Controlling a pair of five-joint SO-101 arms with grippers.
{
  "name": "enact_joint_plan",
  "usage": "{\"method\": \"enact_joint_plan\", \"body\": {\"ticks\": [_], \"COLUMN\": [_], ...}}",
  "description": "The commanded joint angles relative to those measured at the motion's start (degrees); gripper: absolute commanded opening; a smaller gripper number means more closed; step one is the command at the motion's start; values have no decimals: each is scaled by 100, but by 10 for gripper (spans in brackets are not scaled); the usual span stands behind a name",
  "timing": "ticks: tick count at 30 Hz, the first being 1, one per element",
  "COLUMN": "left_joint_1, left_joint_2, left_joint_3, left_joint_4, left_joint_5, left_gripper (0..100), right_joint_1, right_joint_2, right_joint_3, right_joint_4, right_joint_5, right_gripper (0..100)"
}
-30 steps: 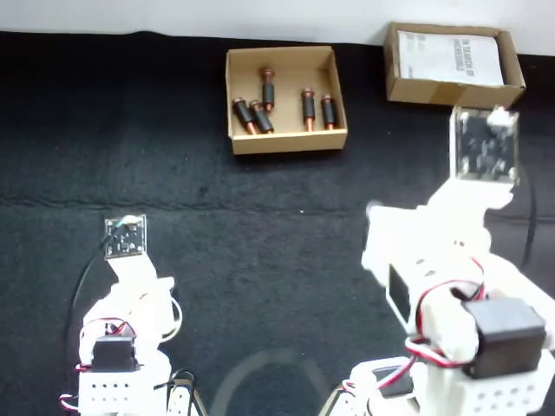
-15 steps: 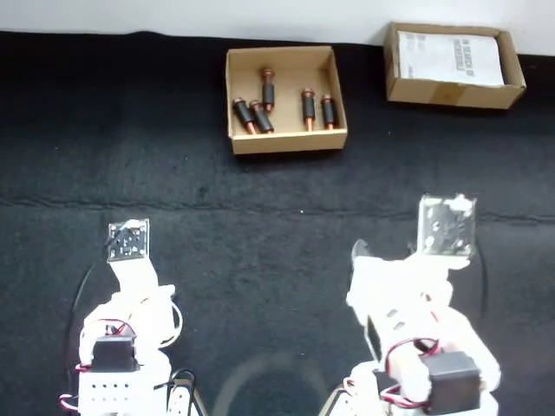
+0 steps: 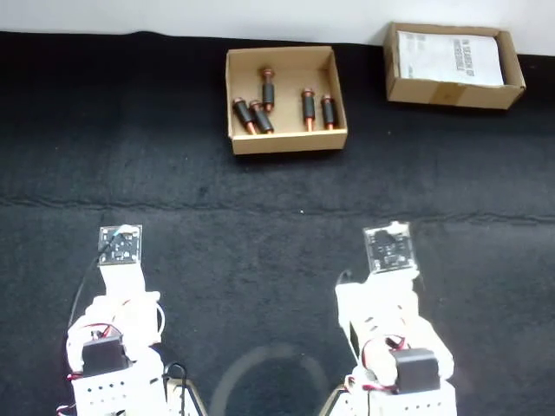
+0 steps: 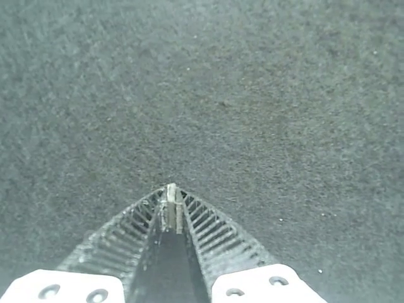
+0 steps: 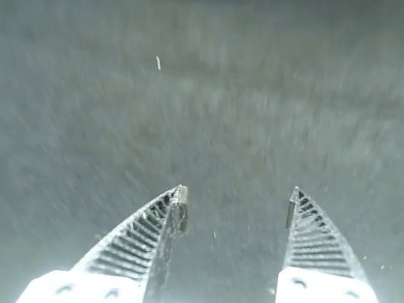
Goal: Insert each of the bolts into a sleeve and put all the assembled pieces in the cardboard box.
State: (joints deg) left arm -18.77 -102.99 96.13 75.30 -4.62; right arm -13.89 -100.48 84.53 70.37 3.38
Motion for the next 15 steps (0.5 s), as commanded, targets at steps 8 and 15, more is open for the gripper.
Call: {"method": "enact_joint_plan", "body": {"ticks": [8,15], "left_joint_1": [-92,-84], "left_joint_2": [-57,-57], "left_joint_3": [92,92], "left_joint_4": [26,35], "left_joint_5": [-35,-35], "left_gripper": [24,24], "right_joint_1": [330,330], "right_joint_2": [-92,-101], "right_joint_3": [1015,1147], "right_joint_4": [-233,-242], "right_joint_5": [114,114], "right_gripper": [231,2]}}
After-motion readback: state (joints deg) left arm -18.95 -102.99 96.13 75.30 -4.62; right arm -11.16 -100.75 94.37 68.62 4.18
